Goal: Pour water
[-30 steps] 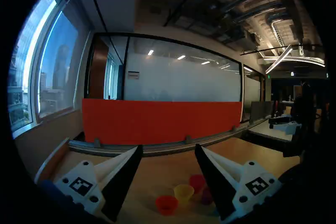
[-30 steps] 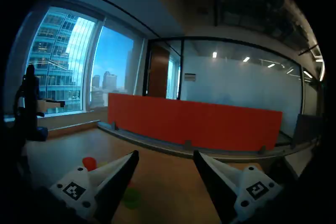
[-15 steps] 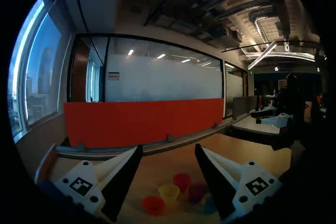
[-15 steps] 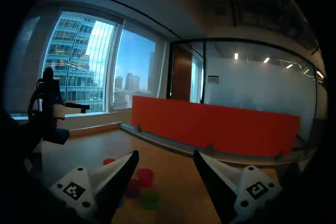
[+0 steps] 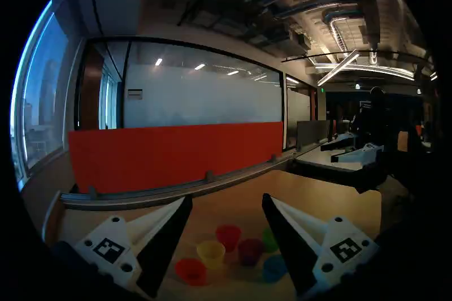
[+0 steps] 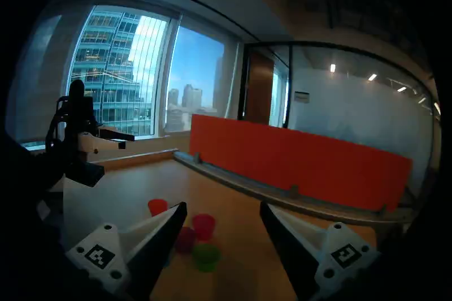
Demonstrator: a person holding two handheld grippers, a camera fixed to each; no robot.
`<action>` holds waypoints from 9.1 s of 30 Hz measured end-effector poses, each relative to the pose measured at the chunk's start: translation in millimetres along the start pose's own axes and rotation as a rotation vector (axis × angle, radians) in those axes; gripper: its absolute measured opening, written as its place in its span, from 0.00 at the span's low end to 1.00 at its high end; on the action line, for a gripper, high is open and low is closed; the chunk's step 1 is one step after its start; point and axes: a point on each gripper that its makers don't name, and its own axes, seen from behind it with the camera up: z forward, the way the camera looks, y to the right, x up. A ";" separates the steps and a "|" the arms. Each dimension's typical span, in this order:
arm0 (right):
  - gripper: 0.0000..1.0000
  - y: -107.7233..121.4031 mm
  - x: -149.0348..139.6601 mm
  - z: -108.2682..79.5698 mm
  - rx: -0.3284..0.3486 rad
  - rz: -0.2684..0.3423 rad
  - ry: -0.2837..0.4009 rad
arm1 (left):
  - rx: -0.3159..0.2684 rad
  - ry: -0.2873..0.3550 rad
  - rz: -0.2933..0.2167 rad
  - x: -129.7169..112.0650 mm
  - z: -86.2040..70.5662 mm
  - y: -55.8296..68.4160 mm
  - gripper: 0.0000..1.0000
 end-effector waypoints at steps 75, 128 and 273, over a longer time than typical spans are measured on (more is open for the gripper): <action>1.00 -16.9 -173.8 55.3 0.129 0.010 -0.306 | -0.330 -0.414 0.131 -236.3 24.0 104.5 0.92; 1.00 -13.1 -207.4 85.9 0.174 0.024 -0.352 | -0.389 -0.589 0.118 -290.9 84.9 133.7 0.92; 0.91 -66.3 -90.0 86.9 0.099 0.005 0.017 | -0.068 -0.086 0.025 -103.2 41.5 37.4 0.86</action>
